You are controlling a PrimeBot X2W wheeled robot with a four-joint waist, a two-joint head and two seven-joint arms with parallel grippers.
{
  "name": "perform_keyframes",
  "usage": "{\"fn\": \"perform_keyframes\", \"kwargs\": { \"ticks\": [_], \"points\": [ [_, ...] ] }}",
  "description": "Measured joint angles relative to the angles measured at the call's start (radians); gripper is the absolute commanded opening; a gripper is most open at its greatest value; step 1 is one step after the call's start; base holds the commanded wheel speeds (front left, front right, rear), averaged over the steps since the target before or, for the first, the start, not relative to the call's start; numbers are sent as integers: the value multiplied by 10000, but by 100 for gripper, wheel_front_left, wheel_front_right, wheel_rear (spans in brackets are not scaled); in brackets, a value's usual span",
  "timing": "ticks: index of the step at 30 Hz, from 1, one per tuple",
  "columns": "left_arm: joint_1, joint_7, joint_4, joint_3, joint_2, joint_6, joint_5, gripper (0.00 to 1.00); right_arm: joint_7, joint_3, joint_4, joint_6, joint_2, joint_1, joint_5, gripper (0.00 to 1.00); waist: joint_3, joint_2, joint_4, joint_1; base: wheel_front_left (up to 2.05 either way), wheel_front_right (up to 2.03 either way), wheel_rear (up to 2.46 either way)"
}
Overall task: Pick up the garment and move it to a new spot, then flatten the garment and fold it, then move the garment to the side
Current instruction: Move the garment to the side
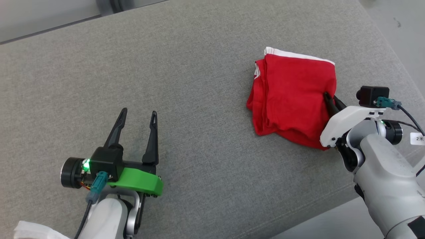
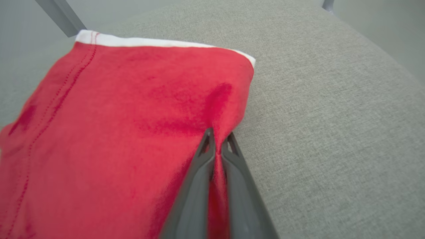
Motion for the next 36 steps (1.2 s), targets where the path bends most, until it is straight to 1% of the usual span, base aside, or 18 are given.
{"fn": "perform_keyframes", "kwargs": {
  "ticks": [3, 6, 10, 16, 25, 28, 31, 32, 33, 34, 36],
  "points": [
    [-30, 0, -79, 33, 19, 27, -2, 100, -96, 167, 174, 0, -73, -267, -2, 0, 191, 0, -97, 0, 0, 0, 0],
    [-30, -6, -182, 84, 50, 92, -13, 100, -107, 274, 378, 0, -313, -700, -102, 0, 297, 0, 41, 0, 0, 0, 0],
    [-35, -33, -280, 123, 65, 150, -35, 100, -92, 280, 807, 2, -694, -1468, -372, 0, 411, 0, 448, 0, 0, 0, 0],
    [-75, -113, -368, 138, 73, 230, -48, 100, -69, 69, 1563, 2, -1549, -2566, -905, 0, 608, 0, 1149, 0, 0, 0, 0],
    [-152, -284, -512, 178, 46, 355, -117, 100, -157, -715, 2895, 2, -3074, -3559, -1659, 0, 1012, 0, 2136, 0, 0, 0, 0],
    [-153, -314, -514, 173, 46, 357, -121, 100, -276, -1076, 3283, 2, -3417, -3709, -1921, 0, 1161, 0, 2378, 0, 0, 0, 0],
    [-155, -349, -514, 169, 46, 359, -127, 100, -500, -1290, 3476, 2, -3568, -3761, -2299, 0, 1286, 0, 2531, 0, 0, 0, 0],
    [-157, -359, -516, 165, 46, 372, -136, 100, -539, -1367, 3526, 2, -3568, -3772, -2410, 30, 1327, 0, 2566, 0, 0, 0, 0],
    [-157, -359, -516, 163, 50, 395, -136, 100, -614, -1406, 3557, 2, -3567, -3774, -2520, 72, 1355, 0, 2585, 0, 0, 0, 0],
    [-158, -360, -514, 163, 59, 403, -136, 100, -754, -1469, 3582, 2, -3563, -3777, -2671, 100, 1385, 0, 2599, 0, 0, 0, 0],
    [-164, -362, -510, 140, 61, 414, -136, 100, -938, -1751, 3638, 2, -3553, -3798, -2922, 100, 1417, 0, 2594, 0, 0, 0, 0]
  ]
}}
